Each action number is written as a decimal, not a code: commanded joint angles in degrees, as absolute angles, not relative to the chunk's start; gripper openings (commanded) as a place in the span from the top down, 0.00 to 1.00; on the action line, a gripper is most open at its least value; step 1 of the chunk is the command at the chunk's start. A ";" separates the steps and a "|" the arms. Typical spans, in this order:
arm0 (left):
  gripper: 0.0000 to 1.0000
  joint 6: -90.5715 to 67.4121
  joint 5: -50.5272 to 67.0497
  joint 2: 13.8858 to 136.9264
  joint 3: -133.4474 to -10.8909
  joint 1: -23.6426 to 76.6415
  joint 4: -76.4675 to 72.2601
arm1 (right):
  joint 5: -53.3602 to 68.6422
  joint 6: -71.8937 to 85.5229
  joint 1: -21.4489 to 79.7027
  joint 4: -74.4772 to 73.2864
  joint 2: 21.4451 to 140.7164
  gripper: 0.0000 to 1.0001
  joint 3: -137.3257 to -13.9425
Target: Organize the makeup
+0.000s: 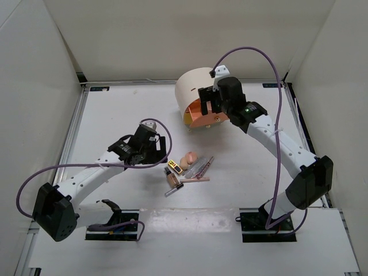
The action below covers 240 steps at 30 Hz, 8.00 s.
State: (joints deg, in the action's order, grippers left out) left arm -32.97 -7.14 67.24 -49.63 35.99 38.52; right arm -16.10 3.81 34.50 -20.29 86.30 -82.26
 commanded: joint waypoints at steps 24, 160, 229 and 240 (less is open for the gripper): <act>0.25 -45.17 -4.48 79.63 -42.81 43.86 24.44 | -21.80 4.57 31.29 -22.85 77.70 0.01 -81.56; 0.02 -30.41 -16.27 73.12 -68.55 26.02 32.70 | -2.46 8.79 29.97 -40.97 60.29 0.01 -61.53; 0.02 -40.36 74.19 147.22 -136.06 11.96 -25.34 | -8.79 11.60 28.48 -4.91 88.60 0.21 -73.57; 0.02 -33.75 71.02 145.20 -135.00 10.28 -17.58 | -2.46 3.52 28.65 -2.39 87.53 0.21 -66.97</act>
State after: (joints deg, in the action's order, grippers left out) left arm -36.51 72.10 149.36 -135.09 10.81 -20.12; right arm -4.38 6.37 28.88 -7.25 87.05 -66.52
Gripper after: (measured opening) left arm 0.985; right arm 0.797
